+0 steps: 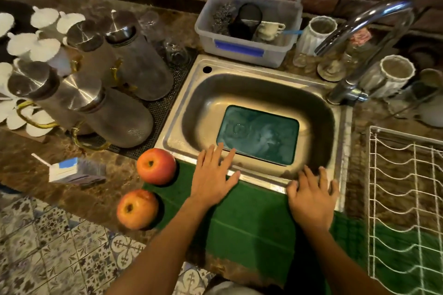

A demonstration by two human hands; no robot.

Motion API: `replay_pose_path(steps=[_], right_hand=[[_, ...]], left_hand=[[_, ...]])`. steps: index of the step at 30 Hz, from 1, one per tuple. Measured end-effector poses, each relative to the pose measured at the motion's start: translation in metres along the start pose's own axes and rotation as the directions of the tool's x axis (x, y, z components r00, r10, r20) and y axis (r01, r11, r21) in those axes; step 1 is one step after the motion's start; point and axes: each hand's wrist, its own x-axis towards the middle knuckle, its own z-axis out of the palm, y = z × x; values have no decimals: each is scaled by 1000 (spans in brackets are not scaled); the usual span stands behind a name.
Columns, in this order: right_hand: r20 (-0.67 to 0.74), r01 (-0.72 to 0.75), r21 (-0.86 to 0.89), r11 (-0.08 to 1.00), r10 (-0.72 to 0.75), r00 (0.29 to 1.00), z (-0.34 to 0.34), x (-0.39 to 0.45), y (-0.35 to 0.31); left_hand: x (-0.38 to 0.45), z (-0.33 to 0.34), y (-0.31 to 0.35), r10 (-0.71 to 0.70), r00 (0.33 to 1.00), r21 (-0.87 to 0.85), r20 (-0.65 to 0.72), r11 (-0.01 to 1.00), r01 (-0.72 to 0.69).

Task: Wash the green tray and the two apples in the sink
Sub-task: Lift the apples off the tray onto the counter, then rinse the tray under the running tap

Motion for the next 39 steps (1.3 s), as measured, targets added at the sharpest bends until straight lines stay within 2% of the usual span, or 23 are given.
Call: replay_pose_path(steps=[16,18,20,21,23,26,30,35,39], right_hand=[[-123,62,36,997,-57,991,-6,-6,1],[-145,42,87,995,-29,989,-9,-5,-3],[-121,-64,234,970,94,988,-19,3,-10],[-73,-153,360,920,191,979,-27,15,-14],[25,-297,601,742,354,935,-48,50,-16],[87,-340,820,460,487,869,-83,115,-8],[188,-422,862,282,595,782,-108,206,26],[410,-526,849,45,572,711,-96,271,57],[394,-520,853,34,611,687,-88,285,59]], left_hand=[[7,12,-1,2,1000,73,-19,997,-1],[7,13,-2,11,1000,75,-27,997,-9],[6,14,-3,11,999,66,-41,998,-8],[6,14,-3,10,999,64,-50,998,-7],[7,15,-3,14,998,59,-62,998,-11],[7,17,-5,23,997,69,-74,997,-18],[8,22,-6,20,996,75,-92,997,-14],[8,25,-7,23,995,82,-100,997,-15],[8,25,-7,22,995,82,-99,996,-14]])
